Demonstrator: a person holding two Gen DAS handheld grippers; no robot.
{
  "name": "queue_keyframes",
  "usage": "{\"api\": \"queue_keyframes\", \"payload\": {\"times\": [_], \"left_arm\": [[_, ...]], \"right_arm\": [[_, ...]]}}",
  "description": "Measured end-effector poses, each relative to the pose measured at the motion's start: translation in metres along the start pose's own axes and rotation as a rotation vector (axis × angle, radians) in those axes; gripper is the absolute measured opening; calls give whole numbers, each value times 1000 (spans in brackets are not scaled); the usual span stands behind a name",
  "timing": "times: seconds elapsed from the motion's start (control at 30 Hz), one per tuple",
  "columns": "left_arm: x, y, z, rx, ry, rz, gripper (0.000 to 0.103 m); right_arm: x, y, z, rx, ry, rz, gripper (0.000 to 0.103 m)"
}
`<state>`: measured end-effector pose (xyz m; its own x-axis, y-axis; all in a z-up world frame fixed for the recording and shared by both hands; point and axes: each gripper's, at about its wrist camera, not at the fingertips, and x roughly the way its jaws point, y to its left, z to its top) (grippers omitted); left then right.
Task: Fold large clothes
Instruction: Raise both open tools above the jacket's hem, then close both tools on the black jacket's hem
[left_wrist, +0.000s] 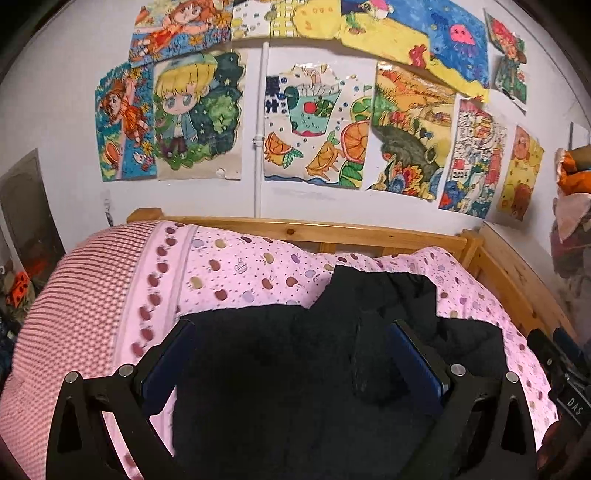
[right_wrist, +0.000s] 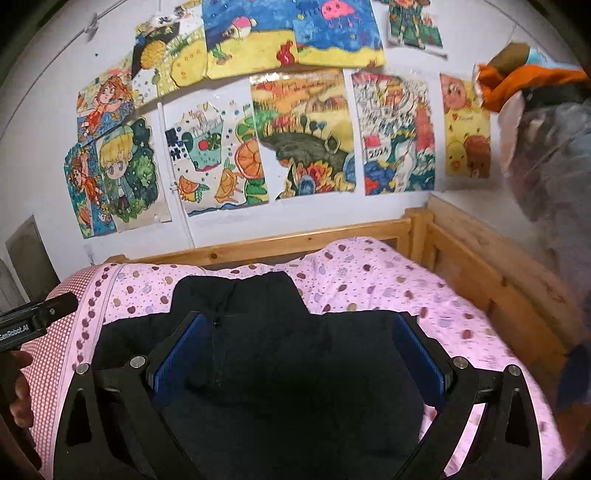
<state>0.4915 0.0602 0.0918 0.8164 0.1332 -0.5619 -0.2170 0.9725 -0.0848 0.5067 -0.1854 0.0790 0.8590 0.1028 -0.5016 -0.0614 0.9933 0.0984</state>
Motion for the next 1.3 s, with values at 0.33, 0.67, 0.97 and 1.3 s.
{"api": "queue_keyframes", "payload": {"times": [0.33, 0.67, 0.97, 1.3], "left_arm": [[116, -9, 15, 29, 10, 3, 103], [187, -1, 20, -71, 42, -102, 60], [174, -22, 14, 18, 63, -166, 6], [108, 2, -1, 31, 36, -180, 5]], "right_arm": [[125, -12, 6, 101, 61, 67, 94], [213, -17, -12, 164, 136, 49, 61], [193, 7, -12, 32, 106, 87, 6], [110, -4, -15, -42, 59, 101, 4]]}}
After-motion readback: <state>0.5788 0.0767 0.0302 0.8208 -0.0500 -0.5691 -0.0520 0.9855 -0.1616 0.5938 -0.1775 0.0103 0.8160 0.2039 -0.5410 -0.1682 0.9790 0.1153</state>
